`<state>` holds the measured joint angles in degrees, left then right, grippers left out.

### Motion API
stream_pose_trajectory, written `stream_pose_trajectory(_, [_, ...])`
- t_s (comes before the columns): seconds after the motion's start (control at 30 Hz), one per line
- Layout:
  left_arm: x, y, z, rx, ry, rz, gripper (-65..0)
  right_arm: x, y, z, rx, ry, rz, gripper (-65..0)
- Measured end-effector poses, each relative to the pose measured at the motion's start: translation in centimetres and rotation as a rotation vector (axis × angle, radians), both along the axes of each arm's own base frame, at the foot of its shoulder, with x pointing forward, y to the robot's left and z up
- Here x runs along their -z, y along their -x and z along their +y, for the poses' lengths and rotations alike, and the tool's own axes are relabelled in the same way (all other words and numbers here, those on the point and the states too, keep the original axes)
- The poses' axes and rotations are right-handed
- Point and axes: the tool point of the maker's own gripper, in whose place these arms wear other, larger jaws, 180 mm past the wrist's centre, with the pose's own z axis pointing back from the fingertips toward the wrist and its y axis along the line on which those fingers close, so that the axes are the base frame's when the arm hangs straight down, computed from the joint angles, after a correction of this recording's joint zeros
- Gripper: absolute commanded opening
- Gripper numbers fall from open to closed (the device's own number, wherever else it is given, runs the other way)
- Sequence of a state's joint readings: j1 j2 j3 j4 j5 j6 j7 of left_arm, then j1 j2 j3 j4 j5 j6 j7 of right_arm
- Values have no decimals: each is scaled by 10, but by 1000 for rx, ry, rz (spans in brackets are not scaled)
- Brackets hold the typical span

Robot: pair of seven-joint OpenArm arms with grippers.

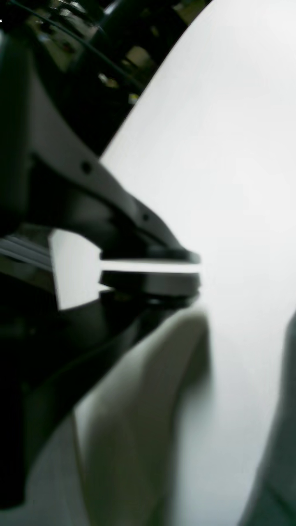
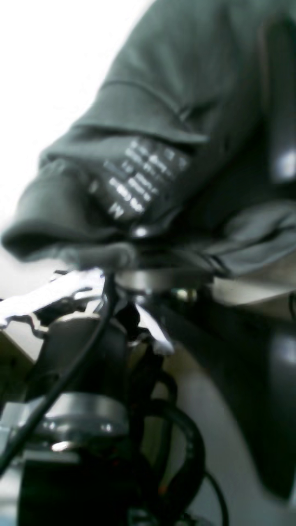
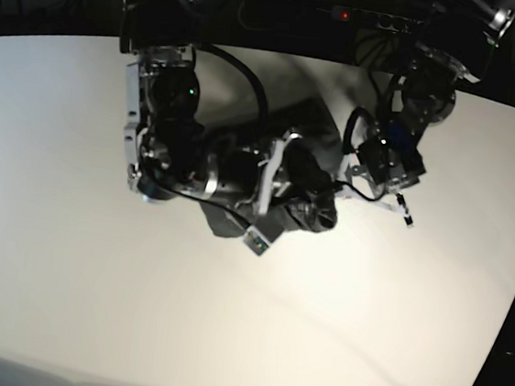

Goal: Fold the T-shirt properly
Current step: 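Lay the folded end over the bundle and press with both grippers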

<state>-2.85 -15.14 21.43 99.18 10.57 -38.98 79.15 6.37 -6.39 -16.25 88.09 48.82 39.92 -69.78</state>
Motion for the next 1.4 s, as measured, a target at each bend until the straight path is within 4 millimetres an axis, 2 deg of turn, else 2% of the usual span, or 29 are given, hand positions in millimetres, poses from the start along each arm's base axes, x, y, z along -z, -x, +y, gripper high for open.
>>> stream_pose_trajectory(0.07, [3,4,6,12,-11,16,-619,6,2,2,0,-36,53,-384])
stream_pose_trajectory(0.13, [0,3,2,20,6,3,-619,5,-3,-2,2,-48,59,-309])
stream_pose_trajectory(0.23, [-1,1,-2,24,26,-7,-619,1,-6,-4,11,-75,60,-248])
stream_pose_trajectory(0.37, [1,5,-2,31,37,7,-619,1,-3,-6,11,-97,82,-200])
stream_pose_trajectory(0.57, [-1,4,-4,36,49,-1,-619,-1,-5,-9,17,-110,83,-205])
stream_pose_trajectory(0.63, [-1,3,-7,40,64,-6,-619,-3,-7,-11,4,-96,71,-225])
stream_pose_trajectory(0.7, [-2,2,-11,41,76,-12,-619,-5,-10,-14,-3,-91,59,-293])
stream_pose_trajectory(0.87, [-1,6,-18,23,112,-24,-619,-10,-8,-17,-51,-99,44,-575])
stream_pose_trajectory(0.93, [-3,3,-18,24,109,-32,-619,-14,-9,-16,-66,-109,31,-649])
stream_pose_trajectory(1.23, [-3,2,-33,31,168,-48,-619,-26,-25,-35,-107,-67,-34,-644])
stream_pose_trajectory(1.27, [2,14,-32,82,151,3,-619,-25,-47,-48,-28,-5,-80,-644])
stream_pose_trajectory(1.3, [6,25,-43,99,210,23,-619,-12,-64,-72,4,139,-85,-644])
stream_pose_trajectory(1.33, [12,38,-51,106,239,55,-619,-10,-74,-96,3,223,-107,-644])
stream_pose_trajectory(1.37, [18,48,-53,111,231,88,-619,-24,-84,-103,37,178,-139,-644])
stream_pose_trajectory(1.4, [18,48,-54,108,234,84,-619,-34,-90,-104,51,147,-163,-644])
